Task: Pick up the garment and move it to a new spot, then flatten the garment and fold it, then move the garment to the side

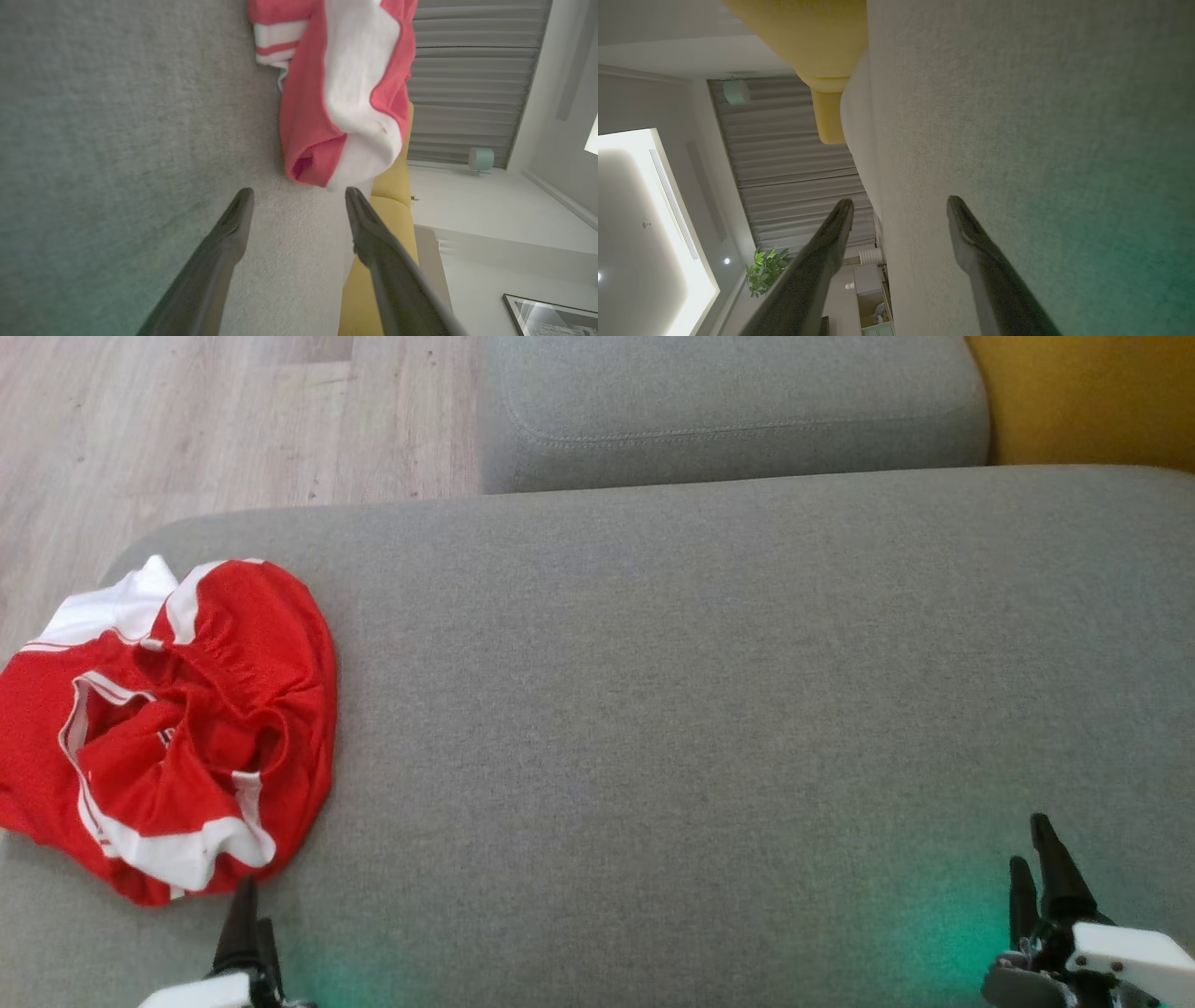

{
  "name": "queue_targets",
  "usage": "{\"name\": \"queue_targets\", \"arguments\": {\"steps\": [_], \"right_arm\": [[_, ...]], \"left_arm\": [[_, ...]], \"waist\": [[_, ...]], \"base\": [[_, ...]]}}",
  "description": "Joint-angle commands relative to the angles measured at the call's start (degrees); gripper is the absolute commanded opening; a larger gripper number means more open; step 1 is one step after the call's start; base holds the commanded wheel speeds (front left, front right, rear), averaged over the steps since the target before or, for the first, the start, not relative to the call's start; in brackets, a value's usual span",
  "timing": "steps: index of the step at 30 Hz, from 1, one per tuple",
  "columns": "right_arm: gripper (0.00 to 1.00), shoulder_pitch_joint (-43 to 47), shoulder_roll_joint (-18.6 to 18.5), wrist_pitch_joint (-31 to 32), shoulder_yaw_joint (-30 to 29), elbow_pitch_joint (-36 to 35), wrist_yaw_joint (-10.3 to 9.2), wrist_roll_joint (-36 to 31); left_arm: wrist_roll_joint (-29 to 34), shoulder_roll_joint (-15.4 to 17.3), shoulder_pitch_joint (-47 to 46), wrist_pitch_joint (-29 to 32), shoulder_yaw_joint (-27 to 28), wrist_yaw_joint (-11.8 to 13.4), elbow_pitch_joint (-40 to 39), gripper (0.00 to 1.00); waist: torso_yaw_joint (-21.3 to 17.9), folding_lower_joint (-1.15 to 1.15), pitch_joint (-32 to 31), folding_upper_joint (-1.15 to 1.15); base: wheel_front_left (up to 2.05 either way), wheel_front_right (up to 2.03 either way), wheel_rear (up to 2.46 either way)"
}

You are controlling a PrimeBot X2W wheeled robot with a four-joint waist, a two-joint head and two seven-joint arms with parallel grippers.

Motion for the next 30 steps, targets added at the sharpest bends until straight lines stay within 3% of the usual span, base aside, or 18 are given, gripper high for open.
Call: {"name": "queue_targets", "arguments": {"steps": [1, 12, 30], "right_arm": [[1.0, -2.44, -0.17, -0.7, 0.77, -2.23, 0.0, -0.48], [1.0, -2.63, -0.37, -2.5, 2.1, -2.65, -0.01, -8.53], [1.0, -1.39, -0.23, -5.54, 4.24, -4.79, -0.01, -22.65]], "left_arm": [[0.92, 0.18, -2.76, -0.56, -0.6, -0.02, -1.88, 1.0], [7.44, 0.21, -2.84, -2.27, -1.7, 0.05, -3.65, 1.0], [20.75, 0.26, -2.45, -5.33, -4.88, 2.5, -6.36, 1.0]], "waist": [[0.05, 0.0, -0.08, 0.0], [0.17, 0.0, -0.57, 0.0], [0.34, 0.0, -2.16, 0.0]], "base": [[0.0, 0.0, 0.0], [0.0, 0.0, 0.0], [0.0, 0.0, 0.0]]}}
